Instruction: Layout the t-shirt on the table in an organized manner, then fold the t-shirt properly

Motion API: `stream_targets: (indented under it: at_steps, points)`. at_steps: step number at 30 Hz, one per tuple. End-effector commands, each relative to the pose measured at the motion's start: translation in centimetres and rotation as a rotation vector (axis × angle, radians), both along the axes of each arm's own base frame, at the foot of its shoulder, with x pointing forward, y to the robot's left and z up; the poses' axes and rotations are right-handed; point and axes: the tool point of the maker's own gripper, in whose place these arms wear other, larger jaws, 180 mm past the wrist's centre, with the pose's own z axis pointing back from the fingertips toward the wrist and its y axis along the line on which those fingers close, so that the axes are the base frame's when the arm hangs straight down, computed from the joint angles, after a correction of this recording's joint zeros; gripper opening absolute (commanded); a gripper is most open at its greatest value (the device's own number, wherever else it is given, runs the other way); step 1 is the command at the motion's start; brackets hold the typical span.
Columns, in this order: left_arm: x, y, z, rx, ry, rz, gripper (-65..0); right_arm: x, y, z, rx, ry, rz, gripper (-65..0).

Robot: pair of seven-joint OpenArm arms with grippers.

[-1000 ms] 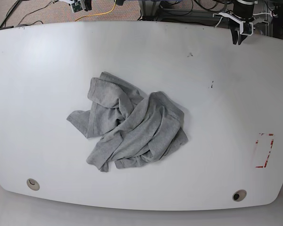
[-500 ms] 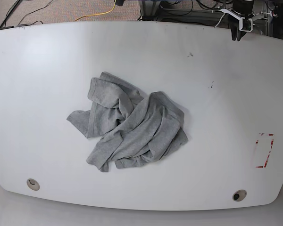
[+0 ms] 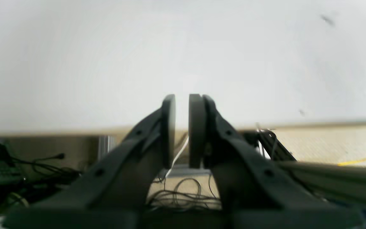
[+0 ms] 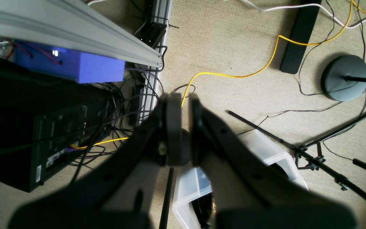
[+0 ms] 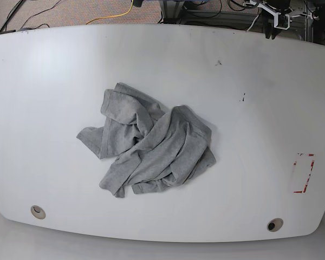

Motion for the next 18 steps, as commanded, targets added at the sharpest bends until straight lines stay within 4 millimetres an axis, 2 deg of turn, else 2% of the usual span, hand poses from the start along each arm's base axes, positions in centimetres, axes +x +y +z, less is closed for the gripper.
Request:
stream_targets:
  at_steps: [1,8,18]
  points:
    - [-1.1,-0.3,1.0,-0.001,-0.001,-0.013,-58.6,-0.4,-0.1,0.5,0.000,-0.002,-0.003,-62.0]
    - [-4.3,-0.7,1.0,-0.014,0.071,0.014,-58.6,-1.2,-0.1,0.7,0.002,0.017,0.000,-62.0]
    - [-4.1,-0.3,2.4,0.005,0.052,0.013,-58.6,-1.8,0.0,1.0,0.010,0.028,-0.011,-62.1]
